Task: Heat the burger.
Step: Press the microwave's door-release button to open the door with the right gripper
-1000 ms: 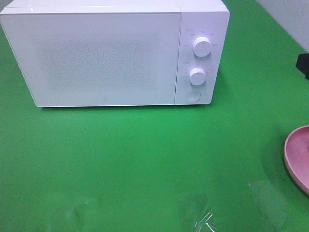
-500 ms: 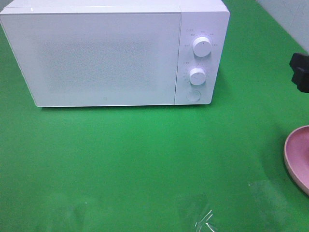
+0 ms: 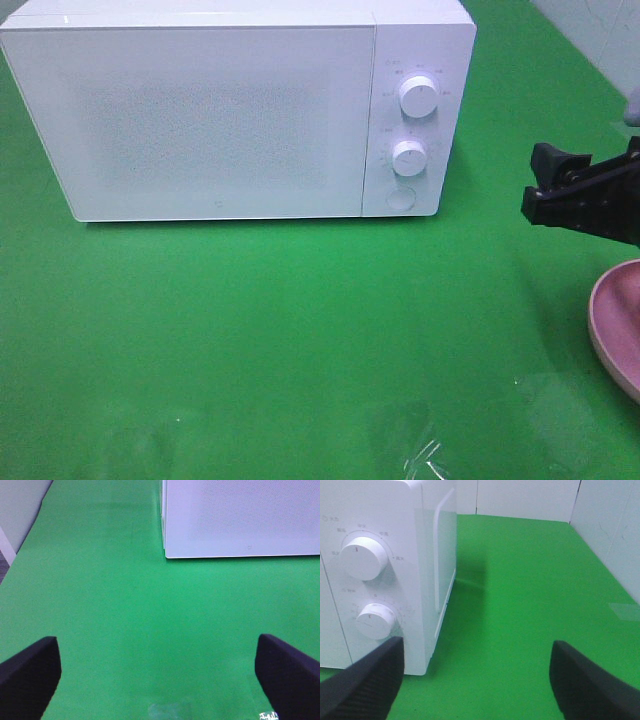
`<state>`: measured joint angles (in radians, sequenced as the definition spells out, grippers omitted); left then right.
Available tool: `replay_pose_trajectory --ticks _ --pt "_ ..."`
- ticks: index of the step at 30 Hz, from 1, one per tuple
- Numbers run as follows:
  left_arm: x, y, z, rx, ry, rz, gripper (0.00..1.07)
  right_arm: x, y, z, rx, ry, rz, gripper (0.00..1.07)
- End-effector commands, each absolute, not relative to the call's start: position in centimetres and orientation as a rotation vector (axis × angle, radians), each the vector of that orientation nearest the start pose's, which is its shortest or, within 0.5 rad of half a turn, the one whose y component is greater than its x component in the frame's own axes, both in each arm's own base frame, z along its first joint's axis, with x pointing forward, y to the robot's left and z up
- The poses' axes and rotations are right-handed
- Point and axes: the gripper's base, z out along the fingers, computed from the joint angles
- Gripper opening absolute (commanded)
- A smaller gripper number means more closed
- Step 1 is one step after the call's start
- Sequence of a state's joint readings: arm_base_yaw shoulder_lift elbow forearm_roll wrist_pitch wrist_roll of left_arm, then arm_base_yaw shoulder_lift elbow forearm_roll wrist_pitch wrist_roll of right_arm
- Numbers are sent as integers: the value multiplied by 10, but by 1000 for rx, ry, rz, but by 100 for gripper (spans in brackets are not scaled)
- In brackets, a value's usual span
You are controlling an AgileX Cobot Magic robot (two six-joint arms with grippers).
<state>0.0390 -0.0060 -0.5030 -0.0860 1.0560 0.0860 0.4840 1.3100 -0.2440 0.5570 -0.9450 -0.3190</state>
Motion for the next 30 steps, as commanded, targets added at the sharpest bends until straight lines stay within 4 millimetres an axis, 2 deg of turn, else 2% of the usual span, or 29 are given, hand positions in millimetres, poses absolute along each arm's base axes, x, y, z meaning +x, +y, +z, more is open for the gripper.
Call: replay_pose_trajectory --ticks 1,4,11,17,19,24,28,30 --pt "-8 -8 280 52 1994 -31 98 198 67 201 -46 1643 2 75" --pt "-8 -8 280 52 1994 -31 98 195 82 195 -74 1635 21 75" --pt "-8 -8 280 52 1994 -31 98 188 99 180 -66 1665 9 75" --pt "-8 -8 280 52 1994 -31 98 189 115 173 -77 1696 21 75" --pt "-8 -8 280 52 1994 -31 98 192 128 169 -103 1713 39 75" --pt "-8 -8 280 52 1994 -31 98 195 132 166 -85 1724 59 75" --pt "-8 -8 280 52 1994 -31 98 198 135 160 -32 1741 102 75" --pt "-8 -8 280 52 1994 -31 98 198 136 156 107 1756 213 73"
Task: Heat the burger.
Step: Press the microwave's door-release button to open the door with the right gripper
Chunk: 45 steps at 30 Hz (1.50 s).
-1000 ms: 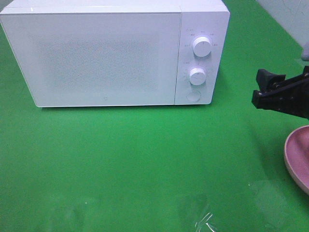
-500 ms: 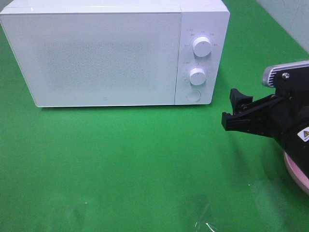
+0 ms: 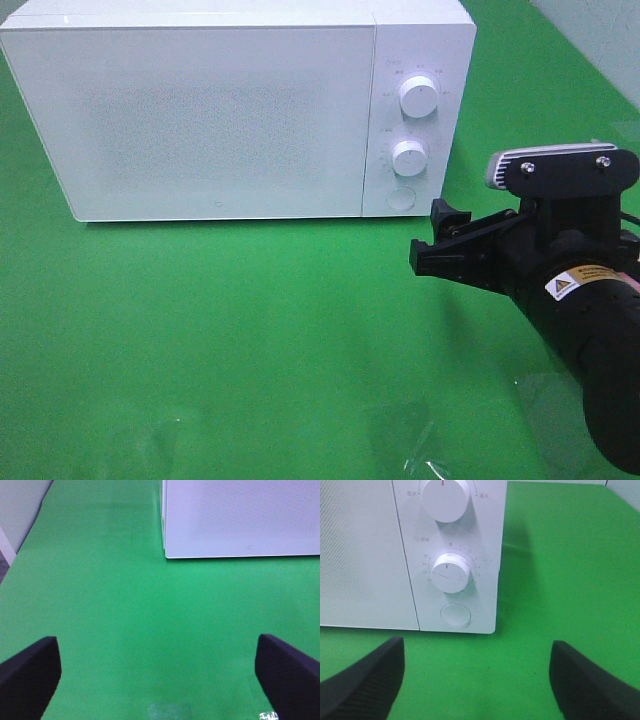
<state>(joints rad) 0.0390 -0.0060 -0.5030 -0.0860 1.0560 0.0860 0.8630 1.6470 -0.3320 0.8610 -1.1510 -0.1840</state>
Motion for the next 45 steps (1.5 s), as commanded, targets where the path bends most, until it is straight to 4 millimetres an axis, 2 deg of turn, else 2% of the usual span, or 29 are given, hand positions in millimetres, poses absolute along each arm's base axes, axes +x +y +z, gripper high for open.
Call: replay_pose_trajectory --ticks 1,2,5,7,10,12,15,16,19,20,21,23,24,25,30,35,45 --pt "-8 -8 280 52 1994 -31 98 198 136 156 107 1756 213 73" --pt "-8 -8 280 52 1994 -31 98 198 136 155 197 1760 289 71" --pt "-8 -8 280 51 1994 -32 98 198 136 155 252 1757 334 70" --pt "-8 -8 280 51 1994 -32 98 198 136 155 483 1728 521 63" --pt "-8 -8 280 51 1994 -32 98 198 136 154 573 1719 592 59" --pt "-8 -8 280 51 1994 -32 98 197 137 152 727 1701 709 50" --pt "-8 -8 280 51 1994 -32 98 197 137 152 809 1680 771 44" --pt "-8 -8 280 51 1994 -30 98 197 137 152 892 1652 835 36" --pt "-8 -8 280 51 1994 -29 98 197 137 152 925 1639 860 33" --pt "-8 -8 280 51 1994 -29 98 197 137 152 1006 1607 922 24" --pt "-8 -8 280 51 1994 -29 98 197 137 152 1006 1607 922 24" --pt "-8 -8 280 51 1994 -29 98 197 137 150 1116 1578 996 8" --pt "-8 -8 280 51 1994 -29 98 197 137 150 1116 1578 996 8" --pt "-8 -8 280 51 1994 -29 98 196 137 149 1141 1582 1007 2" --pt "-8 -8 280 51 1994 -29 98 196 137 145 1193 1608 1009 0" --pt "-8 -8 280 52 1994 -29 98 195 138 140 1316 1621 1008 0" --pt "-8 -8 280 52 1994 -29 98 220 131 143 1360 1631 1000 0"
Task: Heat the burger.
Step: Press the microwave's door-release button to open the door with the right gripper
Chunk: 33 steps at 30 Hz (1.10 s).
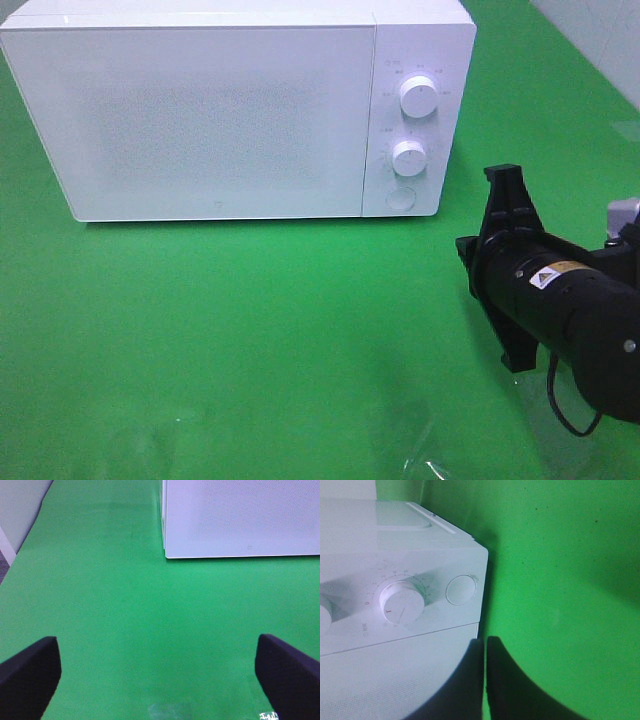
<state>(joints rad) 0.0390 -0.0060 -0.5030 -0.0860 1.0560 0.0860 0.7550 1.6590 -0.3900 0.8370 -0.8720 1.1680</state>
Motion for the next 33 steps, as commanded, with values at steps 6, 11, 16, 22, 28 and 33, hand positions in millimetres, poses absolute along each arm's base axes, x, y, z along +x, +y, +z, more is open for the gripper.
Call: replay_pose_trajectory --ticks 6,11,16,22,28,33 --pt "-8 -8 280 52 1994 -29 98 231 137 138 1354 1637 1010 0" --pt "-8 -8 280 52 1994 -29 98 242 145 125 1408 1605 1037 0" --pt "-8 -8 280 52 1994 -29 98 255 158 119 1418 1600 1069 0" --pt "-8 -8 280 52 1994 -29 98 268 165 116 1416 1565 1095 0" --pt "-8 -8 280 52 1994 -29 98 284 162 113 1408 1551 1103 0" --pt "-8 -8 280 52 1994 -29 98 298 158 109 1413 1529 1097 0"
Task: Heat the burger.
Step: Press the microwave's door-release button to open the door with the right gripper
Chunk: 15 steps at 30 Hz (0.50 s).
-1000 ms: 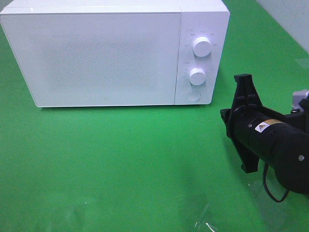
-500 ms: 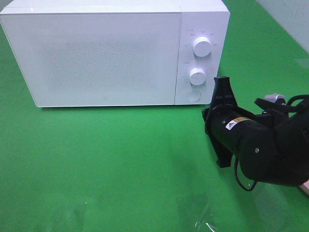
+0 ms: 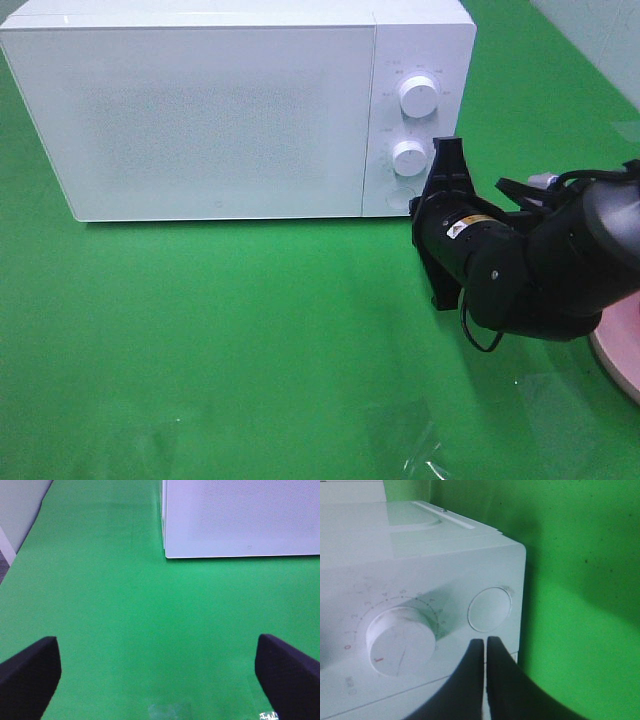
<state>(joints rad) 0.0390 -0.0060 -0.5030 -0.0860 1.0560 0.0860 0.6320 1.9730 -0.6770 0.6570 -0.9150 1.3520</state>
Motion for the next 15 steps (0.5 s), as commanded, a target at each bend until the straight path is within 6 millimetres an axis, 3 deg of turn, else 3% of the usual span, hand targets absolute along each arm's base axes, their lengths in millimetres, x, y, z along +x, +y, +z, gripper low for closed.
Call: replay_pose_trajectory --ticks 1,15 --pt "-8 -8 280 52 1994 -29 98 298 158 109 1413 1529 1097 0" --pt "-8 -8 280 52 1994 -29 98 325 160 90 1453 1522 1146 0"
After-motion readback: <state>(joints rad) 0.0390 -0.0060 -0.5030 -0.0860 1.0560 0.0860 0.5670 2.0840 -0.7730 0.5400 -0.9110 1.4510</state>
